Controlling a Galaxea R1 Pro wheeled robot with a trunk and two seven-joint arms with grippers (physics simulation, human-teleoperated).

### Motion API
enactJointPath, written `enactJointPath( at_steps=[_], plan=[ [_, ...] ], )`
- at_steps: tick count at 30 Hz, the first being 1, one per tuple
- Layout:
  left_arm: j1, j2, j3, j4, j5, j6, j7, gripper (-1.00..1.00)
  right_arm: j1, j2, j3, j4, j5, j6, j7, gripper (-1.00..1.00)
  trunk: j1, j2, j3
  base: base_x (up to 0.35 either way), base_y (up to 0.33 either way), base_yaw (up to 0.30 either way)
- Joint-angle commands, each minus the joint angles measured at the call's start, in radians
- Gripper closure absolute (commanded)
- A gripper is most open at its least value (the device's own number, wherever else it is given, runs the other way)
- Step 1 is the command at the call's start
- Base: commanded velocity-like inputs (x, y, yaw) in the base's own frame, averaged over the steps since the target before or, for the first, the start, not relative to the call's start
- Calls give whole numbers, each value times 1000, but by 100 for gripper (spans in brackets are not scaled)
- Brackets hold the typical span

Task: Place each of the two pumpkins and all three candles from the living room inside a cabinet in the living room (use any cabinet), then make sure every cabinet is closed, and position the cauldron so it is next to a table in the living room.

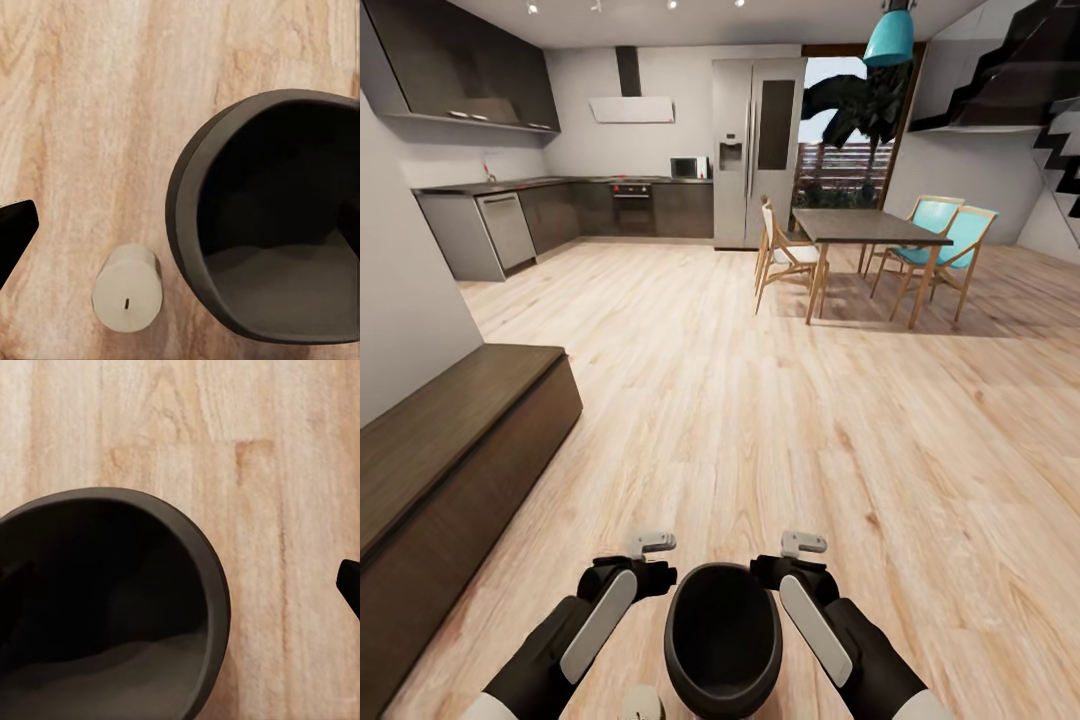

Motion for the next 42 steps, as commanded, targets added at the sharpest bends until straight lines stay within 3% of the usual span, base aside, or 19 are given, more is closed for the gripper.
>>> enactJointPath(
  at_steps=[1, 5, 8, 20, 26, 35, 40, 42],
  plan=[
    [-1, -10, -14, 15, 8, -18, 10, -100, -1, -1, 2, -1, -9, 1, -10, -100, 4, -8, -4, 0, 0, 0],
    [-6, -37, -31, 70, 5, -60, 10, -100, 0, -1, 2, 1, -10, 3, -10, -100, 19, -36, -17, 0, 0, 0],
    [-7, -41, -33, 79, 4, -66, 10, -100, -1, -1, 2, 2, -11, 4, -10, -100, 31, -57, -26, 0, 0, 0],
    [-7, -43, -34, 83, 4, -70, 10, -100, -1, 4, 1, 4, -12, -2, -18, -100, 77, -141, -64, 0, 0, 0],
    [-9, -42, -33, 83, 4, -72, 10, -100, -1, 5, 2, 129, -12, -4, -21, -100, 100, -183, -82, 0, 0, 0],
    [-9, -43, -33, 83, 4, -72, 10, -100, -1, 5, 2, 162, -11, -7, -18, -100, 134, -246, -111, 0, 0, 0],
    [-9, -44, -34, 85, 5, -78, 10, -100, -1, 5, 3, 164, -10, -9, -17, -100, 136, -247, -130, 0, 0, 0],
    [-9, -46, -40, 95, 6, -110, 10, -100, -1, 5, 3, 165, -9, -10, -15, -100, 137, -247, -138, 0, 0, 0]
  ],
)
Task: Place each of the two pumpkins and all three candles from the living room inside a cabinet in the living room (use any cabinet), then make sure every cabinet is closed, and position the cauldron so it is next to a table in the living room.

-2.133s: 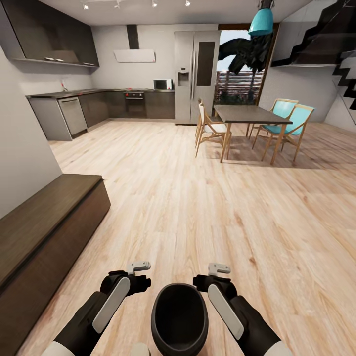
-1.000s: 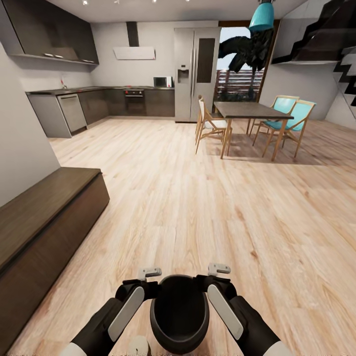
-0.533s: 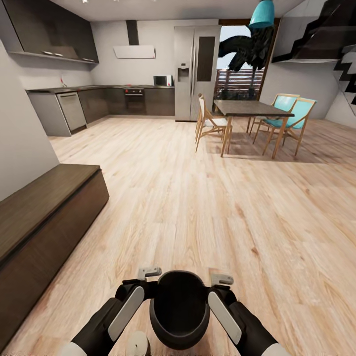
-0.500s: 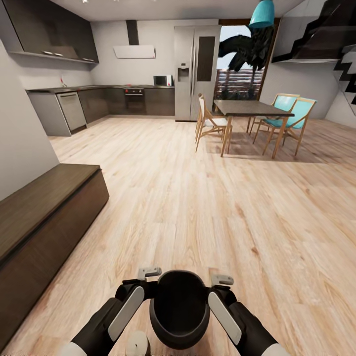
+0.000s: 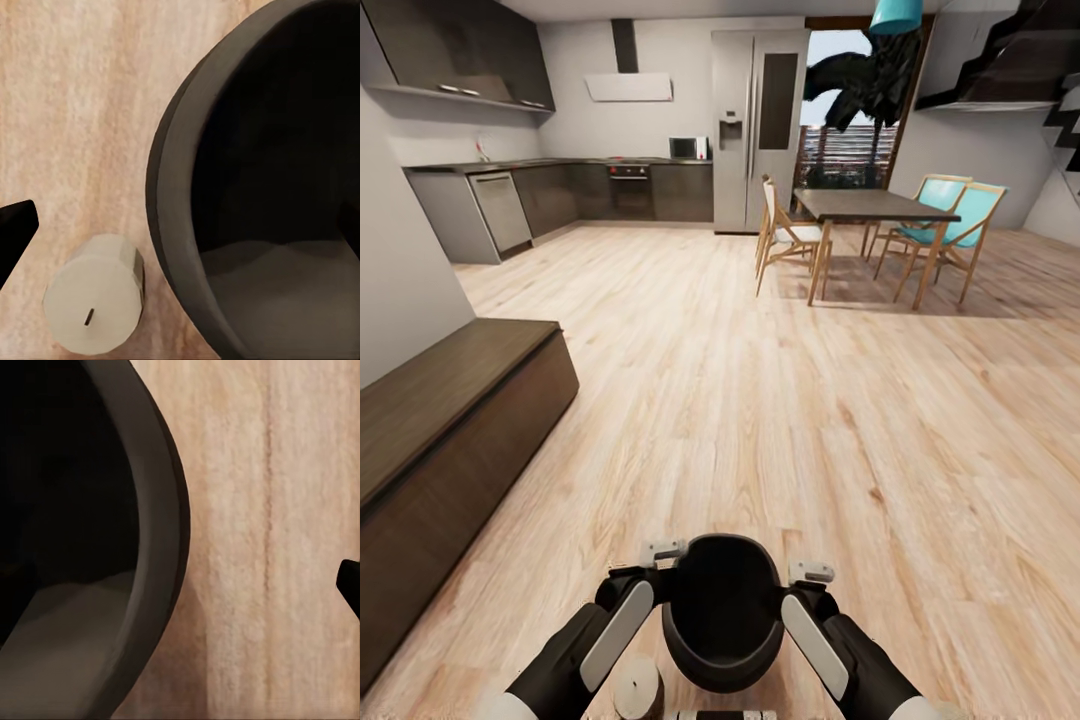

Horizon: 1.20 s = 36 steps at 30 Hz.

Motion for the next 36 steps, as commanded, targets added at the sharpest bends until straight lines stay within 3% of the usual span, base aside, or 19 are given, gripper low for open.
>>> enactJointPath(
  at_steps=[1, 4, 8, 13, 36],
  plan=[
    [-1, -2, -9, 6, 11, -14, 10, -100, -1, 0, 3, -1, -8, 1, -9, -100, 0, -1, -5, 0, 0, 0],
    [-1, -5, -38, 19, 10, -36, 10, -100, -1, 0, 3, -1, -7, 0, -8, -100, 2, -1, -16, 0, 0, 0],
    [-1, -6, -48, 21, 10, -41, 10, -100, -1, -2, 4, -1, -6, -23, -7, -100, 3, -2, -32, 0, 0, 0],
    [-1, -9, -55, 22, 10, -42, 10, -100, -1, -2, 4, 2, -4, -75, -6, -100, 6, -3, -51, 0, 0, 0],
    [-1, -8, -58, 22, 8, -42, 10, -100, 0, -2, 6, 4, 2, -86, -4, -100, 16, -9, -140, 0, 0, 0]
  ],
)
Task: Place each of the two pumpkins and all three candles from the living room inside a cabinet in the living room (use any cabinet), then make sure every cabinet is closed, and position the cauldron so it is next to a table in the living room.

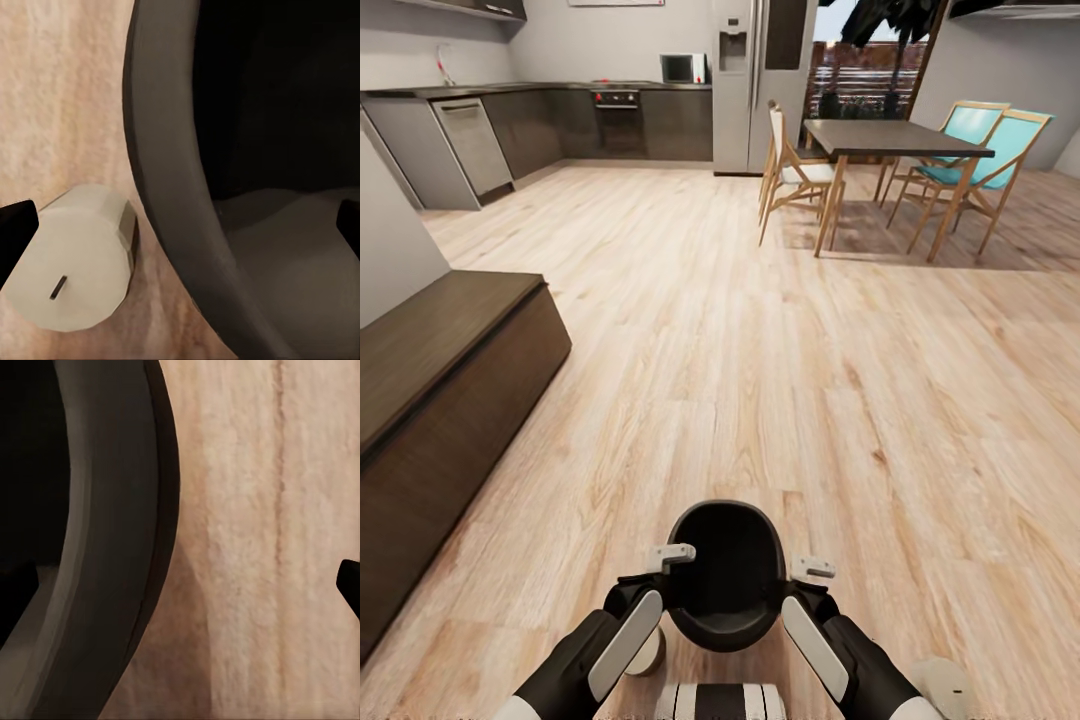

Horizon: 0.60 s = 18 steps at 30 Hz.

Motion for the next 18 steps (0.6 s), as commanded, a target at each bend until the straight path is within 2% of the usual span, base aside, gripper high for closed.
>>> enactJointPath(
  at_steps=[1, 6, 9, 13, 18],
  plan=[
    [-1, 1, -2, -1, 10, 0, 10, -100, -1, -1, 3, -1, -7, 1, -9, -100, 0, -1, -5, 0, 0, 0],
    [-1, 2, -2, -1, 10, 0, 10, -100, -1, -1, 5, -1, -6, -33, -9, -100, 1, -1, -9, 0, 0, 0],
    [-1, 4, -2, -1, 9, 0, 10, -100, -1, -1, 7, -1, -6, -39, -9, -100, 1, -1, -9, 0, 0, 0],
    [-1, 5, -2, -1, 9, -1, 10, -100, -1, -1, 8, -1, -6, -41, -9, -100, 2, -2, -24, 0, 0, 0],
    [-1, 5, -2, -1, 9, -1, 10, -100, -1, -1, 9, -1, -6, -41, -9, -100, 2, -2, -24, 0, 0, 0]
  ],
)
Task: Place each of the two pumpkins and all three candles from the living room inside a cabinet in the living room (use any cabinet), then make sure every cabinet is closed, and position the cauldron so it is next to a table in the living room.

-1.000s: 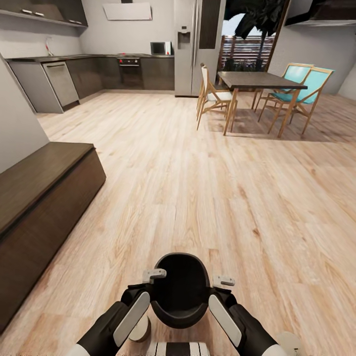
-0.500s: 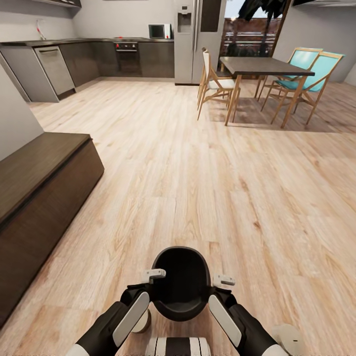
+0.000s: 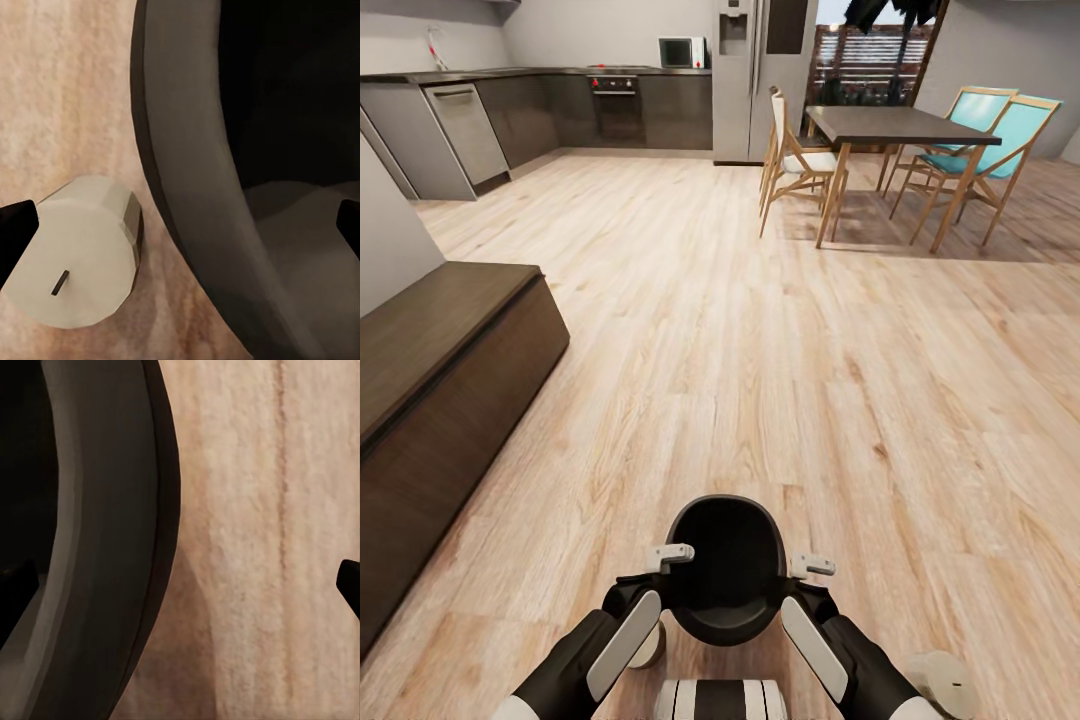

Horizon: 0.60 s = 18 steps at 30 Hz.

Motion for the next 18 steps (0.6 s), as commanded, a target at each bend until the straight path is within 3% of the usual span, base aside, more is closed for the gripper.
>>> enactJointPath(
  at_steps=[1, 7, 18],
  plan=[
    [-1, 0, -2, -1, 10, 1, 10, -100, 0, -1, 3, -1, -8, 4, -9, -100, 0, 0, -1, 0, 0, 0],
    [-1, 0, -2, -1, 10, 1, 10, -100, -1, -1, 3, -1, -8, 4, -9, -100, 2, -1, -16, 0, 0, 0],
    [-1, 2, -2, -1, 12, 1, 10, -100, -1, -1, 3, -1, -9, 4, -9, -100, 2, -1, -16, 0, 0, 0]
  ],
)
